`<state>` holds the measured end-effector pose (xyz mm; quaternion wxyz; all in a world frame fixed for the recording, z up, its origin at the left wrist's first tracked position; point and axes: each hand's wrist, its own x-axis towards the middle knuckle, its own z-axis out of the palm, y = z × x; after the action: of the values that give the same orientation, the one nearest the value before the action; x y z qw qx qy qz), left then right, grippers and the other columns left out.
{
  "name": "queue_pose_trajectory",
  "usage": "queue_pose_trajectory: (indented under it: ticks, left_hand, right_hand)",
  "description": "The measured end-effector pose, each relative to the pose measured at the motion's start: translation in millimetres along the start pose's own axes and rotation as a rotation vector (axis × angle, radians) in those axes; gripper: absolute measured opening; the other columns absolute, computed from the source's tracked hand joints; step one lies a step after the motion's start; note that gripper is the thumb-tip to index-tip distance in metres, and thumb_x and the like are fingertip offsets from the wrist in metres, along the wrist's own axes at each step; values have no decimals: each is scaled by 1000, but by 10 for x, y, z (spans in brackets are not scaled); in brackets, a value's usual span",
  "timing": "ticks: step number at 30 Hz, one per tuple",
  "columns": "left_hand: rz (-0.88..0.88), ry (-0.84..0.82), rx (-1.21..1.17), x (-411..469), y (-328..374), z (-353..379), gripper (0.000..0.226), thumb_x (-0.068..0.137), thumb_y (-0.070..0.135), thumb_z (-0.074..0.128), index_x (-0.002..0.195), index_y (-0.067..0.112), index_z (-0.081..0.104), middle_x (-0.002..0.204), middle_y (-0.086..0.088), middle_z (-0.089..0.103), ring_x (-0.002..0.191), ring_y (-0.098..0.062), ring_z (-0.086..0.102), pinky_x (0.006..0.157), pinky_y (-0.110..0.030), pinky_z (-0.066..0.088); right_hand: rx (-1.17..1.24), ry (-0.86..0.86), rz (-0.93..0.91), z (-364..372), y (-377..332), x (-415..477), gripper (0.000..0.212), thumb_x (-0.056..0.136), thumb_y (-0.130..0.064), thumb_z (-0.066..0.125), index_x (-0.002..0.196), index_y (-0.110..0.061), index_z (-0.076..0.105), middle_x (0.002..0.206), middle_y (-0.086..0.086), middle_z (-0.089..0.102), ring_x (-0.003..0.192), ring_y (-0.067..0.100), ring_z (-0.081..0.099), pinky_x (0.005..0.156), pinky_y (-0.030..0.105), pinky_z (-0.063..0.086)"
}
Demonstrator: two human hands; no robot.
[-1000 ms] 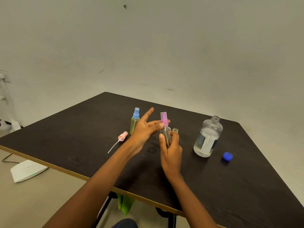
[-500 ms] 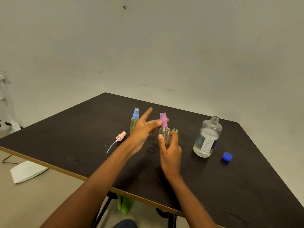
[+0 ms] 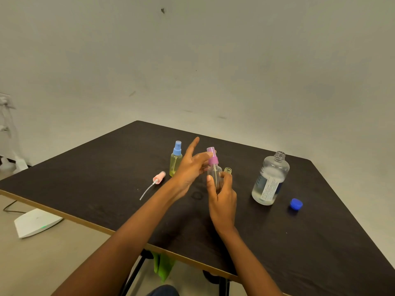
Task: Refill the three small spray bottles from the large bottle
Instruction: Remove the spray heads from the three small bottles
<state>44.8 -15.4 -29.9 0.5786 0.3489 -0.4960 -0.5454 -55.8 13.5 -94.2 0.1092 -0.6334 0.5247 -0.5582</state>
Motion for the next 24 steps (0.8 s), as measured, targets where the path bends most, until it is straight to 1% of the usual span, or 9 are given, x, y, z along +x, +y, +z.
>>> queue_pose_trajectory:
  ticks: [2, 4, 5, 8, 11, 15, 17, 20, 24]
  left_hand:
    - [29, -40, -5, -20, -10, -40, 60, 94, 10, 50, 143, 32, 23, 121, -10, 62, 109, -25, 63, 92, -34, 50]
    - [68, -86, 77, -37, -13, -64, 57, 93, 8, 51, 140, 33, 29, 112, -5, 67, 102, -17, 68, 87, -25, 53]
    - [79, -99, 118, -39, -11, -66, 57, 92, 8, 54, 139, 32, 31, 108, -3, 69, 99, -14, 69, 88, -24, 52]
    - [93, -61, 203, -19, -12, -45, 63, 87, 8, 61, 140, 26, 32, 95, 0, 70, 93, -9, 68, 90, -26, 50]
    - [98, -20, 257, 5, -18, 8, 70, 83, 11, 66, 142, 22, 29, 85, 1, 63, 86, -8, 63, 80, -20, 51]
    - [103, -9, 265, 10, -49, 30, 81, 85, 15, 65, 145, 29, 13, 87, 1, 61, 82, -6, 61, 71, -16, 53]
    - [126, -19, 196, -3, -67, 21, 75, 90, 15, 58, 145, 34, 10, 93, 1, 62, 87, -6, 64, 72, -17, 54]
    - [173, 5, 178, -41, -75, -8, 52, 95, 9, 50, 133, 38, 28, 93, 4, 64, 83, -6, 68, 70, -15, 54]
    - [221, -27, 217, -62, -75, -16, 38, 90, 7, 57, 115, 33, 45, 94, 2, 68, 84, -5, 69, 75, -17, 54]
  right_hand:
    - [12, 1, 7, 1, 0, 1, 33, 90, -45, 43, 110, -19, 46, 82, 4, 58, 58, 4, 49, 53, 15, 34]
    - [17, 1, 13, 5, 6, -2, 33, 90, -46, 42, 109, -20, 46, 84, 3, 59, 60, 5, 51, 55, 18, 36]
    - [15, 6, 12, 8, 11, -1, 34, 89, -48, 41, 109, -21, 46, 85, 4, 60, 61, 6, 52, 55, 19, 37]
    - [5, 10, 8, 13, 17, 3, 38, 88, -50, 40, 111, -19, 46, 86, 5, 60, 62, 6, 52, 54, 17, 36]
    - [-18, -16, 10, 3, 17, 0, 32, 92, -41, 44, 113, -17, 45, 81, 2, 56, 58, 3, 48, 52, 14, 32]
    - [-18, -20, 5, 0, 20, -1, 31, 91, -42, 45, 112, -19, 45, 85, 4, 60, 62, 4, 51, 53, 14, 33]
    - [-28, -5, -1, 5, 29, 5, 30, 91, -42, 45, 110, -19, 45, 87, 5, 60, 62, 5, 52, 52, 14, 33]
    - [-34, 1, -4, 12, 25, 3, 34, 91, -45, 43, 111, -18, 46, 86, 4, 61, 63, 6, 53, 54, 18, 36]
    - [-15, 3, 6, 2, 8, 2, 39, 88, -49, 40, 113, -19, 45, 91, 3, 62, 69, 10, 58, 58, 21, 42]
